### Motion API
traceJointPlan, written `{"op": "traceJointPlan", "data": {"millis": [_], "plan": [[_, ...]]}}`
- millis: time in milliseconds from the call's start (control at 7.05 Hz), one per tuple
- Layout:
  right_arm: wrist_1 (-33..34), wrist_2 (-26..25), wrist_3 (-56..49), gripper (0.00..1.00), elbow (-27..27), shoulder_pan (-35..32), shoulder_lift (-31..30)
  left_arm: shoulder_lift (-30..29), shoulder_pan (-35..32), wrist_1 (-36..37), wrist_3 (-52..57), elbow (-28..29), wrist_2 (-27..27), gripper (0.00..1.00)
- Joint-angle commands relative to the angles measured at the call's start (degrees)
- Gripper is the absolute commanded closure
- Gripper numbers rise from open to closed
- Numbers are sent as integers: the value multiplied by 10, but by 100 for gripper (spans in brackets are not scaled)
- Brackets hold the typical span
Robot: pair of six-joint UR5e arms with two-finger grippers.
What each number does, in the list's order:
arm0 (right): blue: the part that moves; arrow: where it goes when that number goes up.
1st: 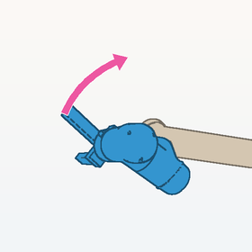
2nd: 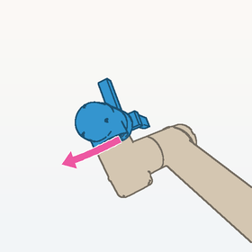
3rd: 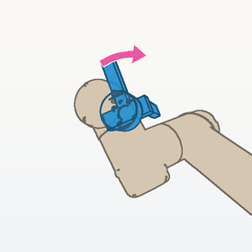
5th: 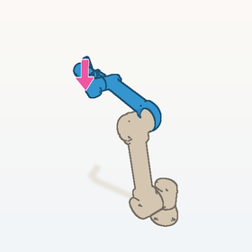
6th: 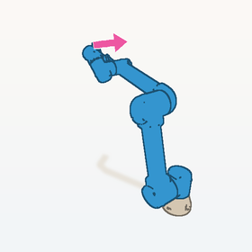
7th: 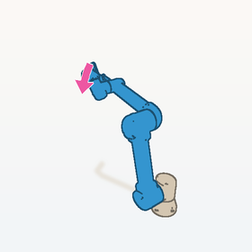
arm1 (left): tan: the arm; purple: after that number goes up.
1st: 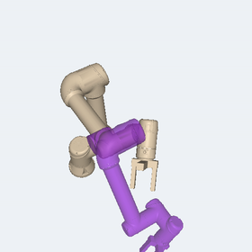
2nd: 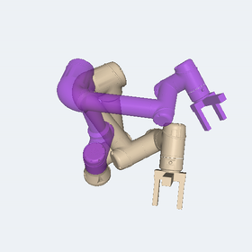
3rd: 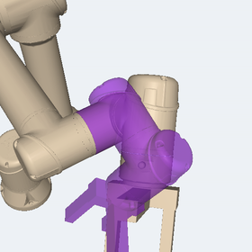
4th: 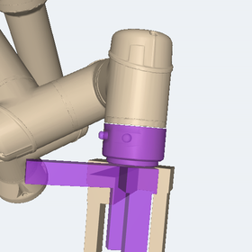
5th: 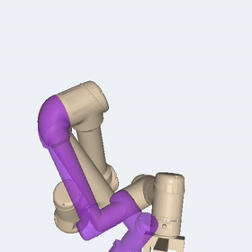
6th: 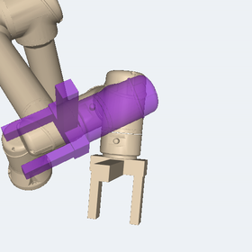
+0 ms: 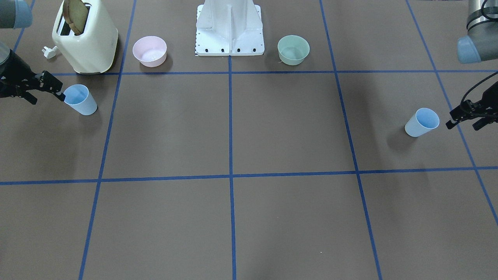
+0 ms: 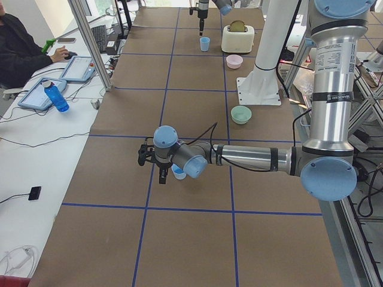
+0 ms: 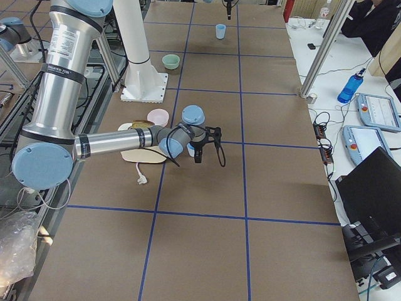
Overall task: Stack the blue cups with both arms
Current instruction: 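Lower the right gripper onto its light-blue cup while the left gripper descends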
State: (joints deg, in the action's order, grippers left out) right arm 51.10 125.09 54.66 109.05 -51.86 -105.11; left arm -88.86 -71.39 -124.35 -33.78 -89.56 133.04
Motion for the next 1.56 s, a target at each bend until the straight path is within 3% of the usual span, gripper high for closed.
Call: {"op": "traceJointPlan", "data": {"millis": [0, 1418], "plan": [[0, 1, 1, 0, 0, 0, 1, 19, 10, -70, -37, 12, -5, 2], [0, 2, 4, 0, 3, -1, 1, 58, 89, -137, -88, 12, -45, 2]]}}
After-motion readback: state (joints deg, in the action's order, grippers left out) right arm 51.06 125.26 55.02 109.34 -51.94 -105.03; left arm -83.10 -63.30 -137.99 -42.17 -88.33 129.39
